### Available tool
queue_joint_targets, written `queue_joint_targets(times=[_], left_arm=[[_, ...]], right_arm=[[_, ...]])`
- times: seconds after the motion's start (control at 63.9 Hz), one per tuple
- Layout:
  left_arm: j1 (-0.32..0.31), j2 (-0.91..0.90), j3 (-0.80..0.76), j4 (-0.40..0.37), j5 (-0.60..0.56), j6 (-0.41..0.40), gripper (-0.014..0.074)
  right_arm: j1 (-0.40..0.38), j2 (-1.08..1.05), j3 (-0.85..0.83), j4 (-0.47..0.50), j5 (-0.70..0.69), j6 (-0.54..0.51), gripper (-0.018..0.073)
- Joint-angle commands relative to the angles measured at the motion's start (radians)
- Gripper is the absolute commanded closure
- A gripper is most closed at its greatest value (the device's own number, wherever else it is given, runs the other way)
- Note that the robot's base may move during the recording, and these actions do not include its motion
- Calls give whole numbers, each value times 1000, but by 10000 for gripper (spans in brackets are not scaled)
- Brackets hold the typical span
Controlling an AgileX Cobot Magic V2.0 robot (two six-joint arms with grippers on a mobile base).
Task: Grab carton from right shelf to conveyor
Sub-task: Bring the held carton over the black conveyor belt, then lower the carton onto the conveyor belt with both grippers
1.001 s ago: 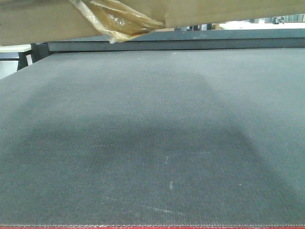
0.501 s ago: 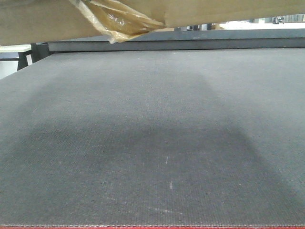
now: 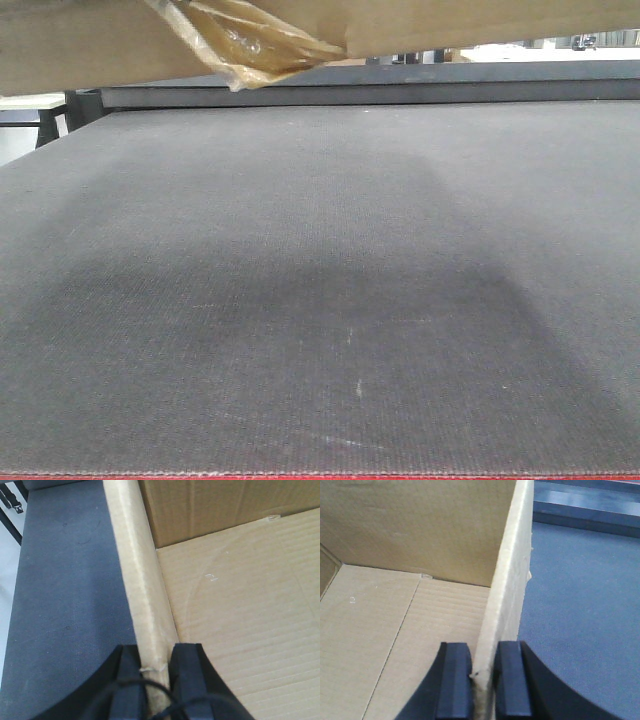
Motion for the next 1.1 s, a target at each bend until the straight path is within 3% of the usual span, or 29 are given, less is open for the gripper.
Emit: queue_joint_targets(times=[0.0,0.329,0.454,0.548,0.688,1.08], left_arm=[[-1,-11,-4,51,-23,9,613],[16,-11,-4,32,-98,9,613],[88,0,-4,-72,-144,32,613],[183,33,-4,-171,-183,83,613],[259,105,-4,-231,-182,115,613],[285,311,-4,-217,-275,122,613]], right_arm=[[0,-15,-7,11,-42,-13,629],[-12,20,-7,23,-32,-13,629],[-53,84,-7,23,-14,-13,629],[-93,163,-7,23,-14,-13,629],[-132,249,-7,23,-47,-13,629],[-159,442,-7,17,-185,-13,629]])
